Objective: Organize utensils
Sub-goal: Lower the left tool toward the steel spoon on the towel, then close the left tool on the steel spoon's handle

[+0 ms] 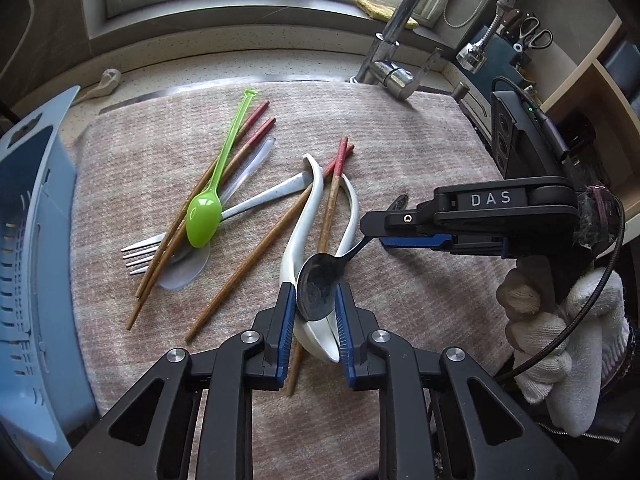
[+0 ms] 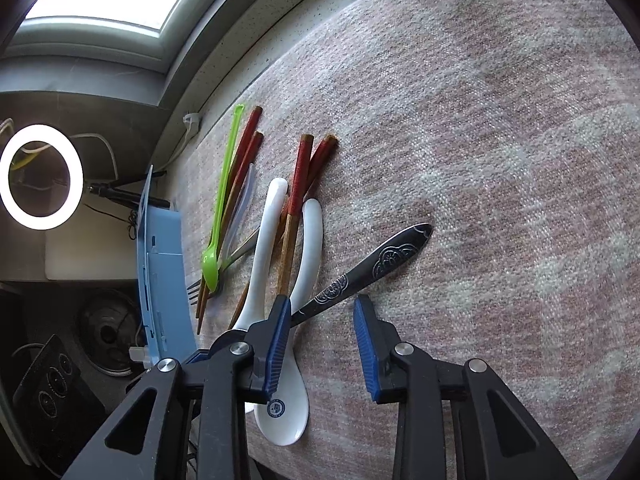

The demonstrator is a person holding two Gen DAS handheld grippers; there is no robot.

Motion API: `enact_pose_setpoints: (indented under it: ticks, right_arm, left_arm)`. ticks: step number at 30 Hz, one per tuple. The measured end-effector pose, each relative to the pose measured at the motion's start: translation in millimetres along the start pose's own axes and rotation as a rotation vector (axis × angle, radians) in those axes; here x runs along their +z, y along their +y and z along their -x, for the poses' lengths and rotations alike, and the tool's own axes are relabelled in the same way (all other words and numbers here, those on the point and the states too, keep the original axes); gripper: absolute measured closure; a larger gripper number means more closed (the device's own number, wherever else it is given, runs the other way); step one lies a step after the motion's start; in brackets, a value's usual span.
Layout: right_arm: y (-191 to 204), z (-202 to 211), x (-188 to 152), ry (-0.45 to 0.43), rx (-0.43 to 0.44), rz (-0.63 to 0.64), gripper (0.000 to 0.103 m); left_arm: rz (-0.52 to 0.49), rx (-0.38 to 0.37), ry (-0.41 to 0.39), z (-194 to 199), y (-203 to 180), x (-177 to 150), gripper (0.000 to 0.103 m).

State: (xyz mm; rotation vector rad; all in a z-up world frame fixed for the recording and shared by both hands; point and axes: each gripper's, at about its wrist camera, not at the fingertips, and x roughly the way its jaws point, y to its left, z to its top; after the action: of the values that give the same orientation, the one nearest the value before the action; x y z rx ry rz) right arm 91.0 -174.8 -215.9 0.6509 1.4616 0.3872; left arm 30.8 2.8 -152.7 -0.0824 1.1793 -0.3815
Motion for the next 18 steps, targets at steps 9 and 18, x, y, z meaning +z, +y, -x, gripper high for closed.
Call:
enact_pose_setpoints:
  ticks: [9,18]
  right_arm:
    - [-13.6,7.7,4.3,0.008,0.008,-0.012,0.077]
    - [-12.5,12.6,7.2,0.014,-0.02,0.021,0.078]
  left_arm:
    - [-0.096,-0.066,0.054,-15.7,-44.4,-1.4,0.085]
    - [-0.161,-0.001,0.06,-15.6,-43.0,-10.5,0.065]
